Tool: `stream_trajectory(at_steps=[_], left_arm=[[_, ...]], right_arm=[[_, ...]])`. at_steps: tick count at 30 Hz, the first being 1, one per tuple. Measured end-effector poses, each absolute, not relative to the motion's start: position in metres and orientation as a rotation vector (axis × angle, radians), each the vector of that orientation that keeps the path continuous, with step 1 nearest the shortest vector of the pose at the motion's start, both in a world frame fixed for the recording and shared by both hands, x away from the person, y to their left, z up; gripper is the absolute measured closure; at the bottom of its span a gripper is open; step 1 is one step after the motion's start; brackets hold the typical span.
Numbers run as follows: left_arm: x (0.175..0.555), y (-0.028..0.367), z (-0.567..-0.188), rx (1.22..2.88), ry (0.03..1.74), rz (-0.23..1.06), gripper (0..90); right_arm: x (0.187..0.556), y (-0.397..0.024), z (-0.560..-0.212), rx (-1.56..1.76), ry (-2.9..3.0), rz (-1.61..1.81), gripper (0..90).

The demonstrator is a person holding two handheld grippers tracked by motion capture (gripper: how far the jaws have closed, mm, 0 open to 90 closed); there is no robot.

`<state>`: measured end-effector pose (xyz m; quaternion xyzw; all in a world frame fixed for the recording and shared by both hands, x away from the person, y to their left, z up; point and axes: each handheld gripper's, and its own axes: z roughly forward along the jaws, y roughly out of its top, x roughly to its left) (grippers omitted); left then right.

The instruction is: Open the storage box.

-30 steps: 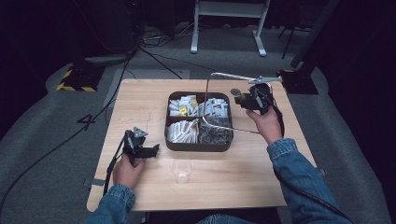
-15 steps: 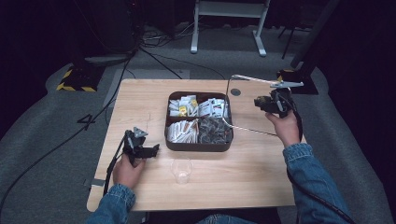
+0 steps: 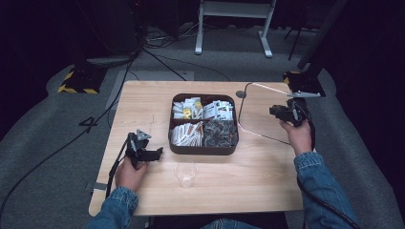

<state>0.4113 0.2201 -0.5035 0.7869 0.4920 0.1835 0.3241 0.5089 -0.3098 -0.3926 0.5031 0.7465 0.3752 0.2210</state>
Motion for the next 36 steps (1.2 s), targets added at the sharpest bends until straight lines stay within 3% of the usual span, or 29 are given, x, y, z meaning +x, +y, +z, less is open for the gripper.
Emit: stream_trajectory(at_steps=[14,36], left_arm=[[0.413,0.221,-0.504,2.074,1.271,0.479,15.1],[0.413,0.221,-0.504,2.075,1.271,0.479,15.1]], right_arm=[[0.510,-0.333,-0.429,1.453,2.042,0.980,58.3],[0.517,-0.326,-0.481,1.515,2.115,0.901,58.2]])
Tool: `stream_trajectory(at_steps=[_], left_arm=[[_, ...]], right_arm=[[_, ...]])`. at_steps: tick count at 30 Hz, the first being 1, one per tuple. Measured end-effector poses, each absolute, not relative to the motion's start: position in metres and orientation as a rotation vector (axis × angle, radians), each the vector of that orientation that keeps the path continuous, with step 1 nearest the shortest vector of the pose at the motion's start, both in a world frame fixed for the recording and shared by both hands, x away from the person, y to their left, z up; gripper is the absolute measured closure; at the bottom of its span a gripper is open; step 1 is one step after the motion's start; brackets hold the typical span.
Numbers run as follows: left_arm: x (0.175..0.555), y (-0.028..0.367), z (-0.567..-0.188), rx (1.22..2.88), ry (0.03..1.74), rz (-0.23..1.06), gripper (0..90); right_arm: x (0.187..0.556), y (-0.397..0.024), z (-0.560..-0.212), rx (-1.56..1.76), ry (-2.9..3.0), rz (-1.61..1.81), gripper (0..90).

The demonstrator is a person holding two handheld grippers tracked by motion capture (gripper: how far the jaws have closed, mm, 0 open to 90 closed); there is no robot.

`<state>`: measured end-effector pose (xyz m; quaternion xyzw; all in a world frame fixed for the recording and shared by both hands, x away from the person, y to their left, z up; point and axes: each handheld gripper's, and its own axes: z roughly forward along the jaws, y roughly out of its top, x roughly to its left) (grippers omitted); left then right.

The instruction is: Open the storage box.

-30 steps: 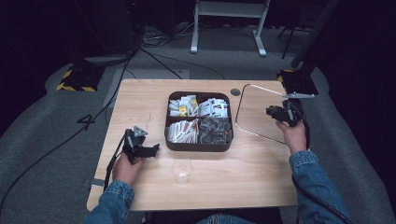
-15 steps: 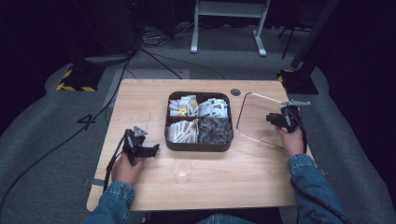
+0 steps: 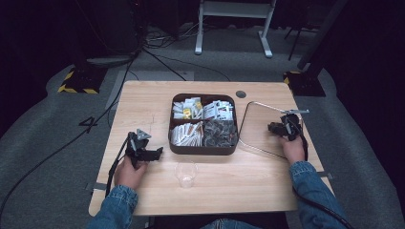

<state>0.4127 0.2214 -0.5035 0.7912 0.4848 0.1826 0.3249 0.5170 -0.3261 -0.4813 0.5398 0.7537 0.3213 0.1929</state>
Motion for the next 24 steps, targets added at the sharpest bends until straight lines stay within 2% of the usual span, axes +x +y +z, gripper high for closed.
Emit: stream_trajectory(at_steps=[24], left_arm=[[0.4126,0.2212,-0.5036,2.072,1.273,0.477,15.1]], right_arm=[[0.5166,-0.3275,-0.4859,1.550,2.089,0.887,57.7]])
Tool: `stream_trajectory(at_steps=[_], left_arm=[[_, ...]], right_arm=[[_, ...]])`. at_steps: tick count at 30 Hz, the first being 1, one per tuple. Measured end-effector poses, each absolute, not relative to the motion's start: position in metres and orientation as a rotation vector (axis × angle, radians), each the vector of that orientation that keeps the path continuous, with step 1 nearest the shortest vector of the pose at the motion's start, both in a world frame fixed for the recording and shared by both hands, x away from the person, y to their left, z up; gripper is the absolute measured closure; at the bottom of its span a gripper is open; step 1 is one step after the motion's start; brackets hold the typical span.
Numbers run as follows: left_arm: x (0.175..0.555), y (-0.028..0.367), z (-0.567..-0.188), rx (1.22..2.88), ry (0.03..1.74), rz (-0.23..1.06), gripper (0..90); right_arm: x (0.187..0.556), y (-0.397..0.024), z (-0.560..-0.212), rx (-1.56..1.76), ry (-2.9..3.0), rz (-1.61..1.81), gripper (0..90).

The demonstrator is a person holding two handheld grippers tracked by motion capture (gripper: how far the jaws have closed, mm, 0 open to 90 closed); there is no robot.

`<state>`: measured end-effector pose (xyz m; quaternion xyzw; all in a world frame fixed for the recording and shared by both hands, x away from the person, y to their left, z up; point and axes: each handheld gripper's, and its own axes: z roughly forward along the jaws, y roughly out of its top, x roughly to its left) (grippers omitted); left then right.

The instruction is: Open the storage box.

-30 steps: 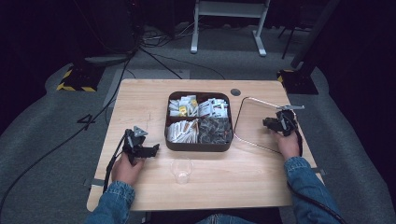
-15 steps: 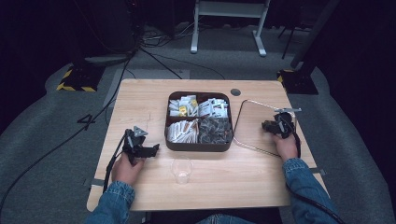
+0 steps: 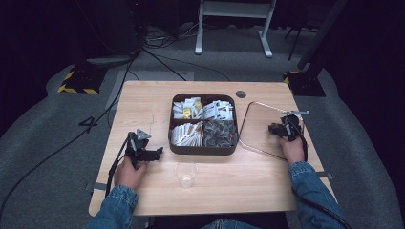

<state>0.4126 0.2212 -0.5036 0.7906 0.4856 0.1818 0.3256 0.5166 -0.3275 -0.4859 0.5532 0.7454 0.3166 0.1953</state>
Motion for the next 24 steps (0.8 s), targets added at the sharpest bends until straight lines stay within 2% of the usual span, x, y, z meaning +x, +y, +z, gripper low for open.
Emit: stream_trajectory(at_steps=[3,6,11,24], left_arm=[[0.413,0.221,-0.504,2.073,1.272,0.476,15.1],[0.413,0.221,-0.504,2.073,1.272,0.477,15.1],[0.413,0.221,-0.504,2.072,1.274,0.477,15.1],[0.414,0.221,-0.503,2.073,1.277,0.480,15.1]], right_arm=[[0.517,-0.328,-0.486,1.548,2.090,0.892,57.2],[0.518,-0.330,-0.486,1.565,2.091,0.913,49.1],[0.517,-0.332,-0.483,1.575,2.074,0.921,45.3],[0.509,-0.332,-0.455,1.535,1.997,1.031,43.5]])
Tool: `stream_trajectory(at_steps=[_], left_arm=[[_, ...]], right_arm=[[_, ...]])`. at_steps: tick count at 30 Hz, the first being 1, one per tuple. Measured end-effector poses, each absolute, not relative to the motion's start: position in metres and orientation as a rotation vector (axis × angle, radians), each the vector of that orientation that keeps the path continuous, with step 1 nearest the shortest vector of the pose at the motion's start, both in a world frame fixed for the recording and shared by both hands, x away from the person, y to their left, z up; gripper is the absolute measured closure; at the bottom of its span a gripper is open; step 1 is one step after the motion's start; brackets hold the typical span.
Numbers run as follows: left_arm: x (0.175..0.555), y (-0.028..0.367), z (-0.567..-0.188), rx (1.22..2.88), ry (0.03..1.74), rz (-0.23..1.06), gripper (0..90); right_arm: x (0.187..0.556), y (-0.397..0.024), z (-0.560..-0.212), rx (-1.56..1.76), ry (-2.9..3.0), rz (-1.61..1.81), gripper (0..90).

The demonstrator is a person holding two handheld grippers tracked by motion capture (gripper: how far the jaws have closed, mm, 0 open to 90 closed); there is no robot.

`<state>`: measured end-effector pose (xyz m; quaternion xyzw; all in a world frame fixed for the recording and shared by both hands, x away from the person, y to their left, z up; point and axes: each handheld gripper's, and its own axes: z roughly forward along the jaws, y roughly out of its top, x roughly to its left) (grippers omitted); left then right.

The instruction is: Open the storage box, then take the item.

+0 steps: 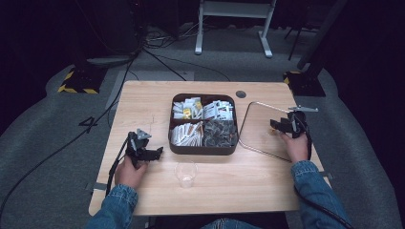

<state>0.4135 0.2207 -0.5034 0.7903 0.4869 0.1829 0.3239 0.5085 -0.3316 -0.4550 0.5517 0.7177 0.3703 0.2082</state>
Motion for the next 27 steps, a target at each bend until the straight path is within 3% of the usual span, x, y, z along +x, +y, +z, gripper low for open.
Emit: stream_trajectory(at_steps=[13,21,27], left_arm=[[0.413,0.220,-0.503,2.070,1.284,0.487,15.3],[0.412,0.220,-0.504,2.065,1.293,0.488,15.3],[0.412,0.220,-0.504,2.065,1.293,0.489,15.3]], right_arm=[[0.497,-0.303,-0.420,1.410,2.015,1.154,44.4],[0.494,-0.266,-0.401,1.346,2.103,1.235,50.6],[0.493,-0.242,-0.397,1.287,2.190,1.270,50.1]])
